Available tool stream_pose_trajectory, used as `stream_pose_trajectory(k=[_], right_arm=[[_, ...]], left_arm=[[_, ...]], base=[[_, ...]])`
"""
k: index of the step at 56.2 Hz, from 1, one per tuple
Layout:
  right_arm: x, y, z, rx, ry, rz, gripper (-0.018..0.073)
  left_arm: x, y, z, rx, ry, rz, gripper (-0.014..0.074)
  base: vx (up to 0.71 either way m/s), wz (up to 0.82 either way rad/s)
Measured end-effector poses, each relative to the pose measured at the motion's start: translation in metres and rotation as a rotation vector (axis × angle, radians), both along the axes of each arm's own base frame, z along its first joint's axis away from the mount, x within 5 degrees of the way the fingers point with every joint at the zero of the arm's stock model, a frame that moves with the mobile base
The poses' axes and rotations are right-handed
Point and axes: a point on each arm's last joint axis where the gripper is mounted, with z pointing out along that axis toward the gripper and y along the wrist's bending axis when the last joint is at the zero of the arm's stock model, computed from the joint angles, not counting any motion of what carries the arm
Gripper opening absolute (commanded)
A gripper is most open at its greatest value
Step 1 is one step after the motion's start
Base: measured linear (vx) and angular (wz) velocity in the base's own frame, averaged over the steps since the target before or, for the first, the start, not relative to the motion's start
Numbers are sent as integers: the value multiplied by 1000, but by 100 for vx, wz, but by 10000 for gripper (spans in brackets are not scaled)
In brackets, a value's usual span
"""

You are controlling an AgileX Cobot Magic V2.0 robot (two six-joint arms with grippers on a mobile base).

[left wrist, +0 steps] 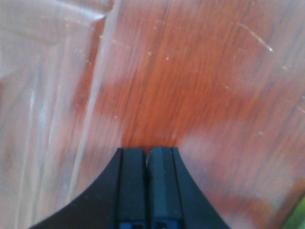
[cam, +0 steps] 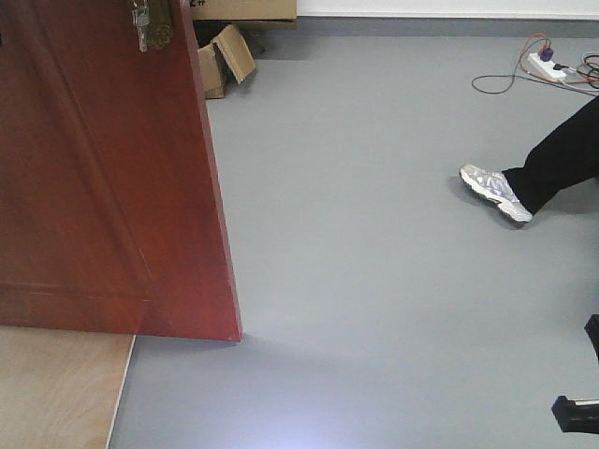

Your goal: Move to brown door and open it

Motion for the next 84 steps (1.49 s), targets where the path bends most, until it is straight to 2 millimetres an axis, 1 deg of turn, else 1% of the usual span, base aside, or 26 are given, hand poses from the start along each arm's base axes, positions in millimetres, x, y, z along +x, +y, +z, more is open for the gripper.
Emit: stream_pose_trajectory(k=[32,35,42,44,47,50,53,55,59,60,61,62,65,66,67,68,71,74,76,80,81,83,84], right_arm=[[0,0,0,0,0,0,0],[0,0,0,0,0,0,0],[0,0,0,0,0,0,0],[0,0,0,0,0,0,0],[0,0,0,0,0,0,0],[0,0,0,0,0,0,0],[0,0,0,0,0,0,0],[0,0,0,0,0,0,0],[0,0,0,0,0,0,0],[0,0,0,0,0,0,0],[0,0,0,0,0,0,0],[0,0,0,0,0,0,0],[0,0,0,0,0,0,0],[0,0,0,0,0,0,0],[0,0,0,0,0,0,0],[0,0,0,0,0,0,0],[0,0,0,0,0,0,0],[0,0,0,0,0,0,0],[0,0,0,0,0,0,0],[0,0,0,0,0,0,0],[0,0,0,0,0,0,0],[0,0,0,0,0,0,0],[0,0,0,0,0,0,0]], left_arm=[[-2,0,2,7,1,-4,-6],[-5,-1,4,28,6,-12,-6],[-28,-7,21,84,-18,-37,-6],[-40,-9,30,90,-40,-40,-6],[-54,-9,34,95,-53,-41,-6],[-75,-8,39,103,-75,-35,-6],[-94,-5,40,124,-97,-23,-6],[-106,-3,38,144,-111,-12,-6],[-138,1,30,206,-117,-4,-6],[-149,3,31,217,-128,-1,-6],[-155,4,24,235,-114,0,-6],[-167,6,26,244,-126,3,-6],[-193,9,18,269,-130,11,-6],[-201,11,11,275,-119,13,-6],[-213,13,12,282,-138,21,-6],[-220,14,5,286,-132,24,-6],[-244,17,-5,301,-153,41,-6],[-269,20,-22,322,-172,56,-6],[-280,20,-32,347,-180,59,-6],[-306,20,-65,406,-166,49,-6],[-313,20,-76,421,-161,47,-6],[-323,20,-91,436,-153,43,-6],[-330,20,-102,444,-149,41,-6]], base=[[0,0],[0,0],[0,0],[0,0],[0,0],[0,0],[0,0],[0,0],[0,0],[0,0],[0,0],[0,0],[0,0],[0,0],[0,0],[0,0],[0,0],[0,0],[0,0],[0,0],[0,0],[0,0],[0,0]])
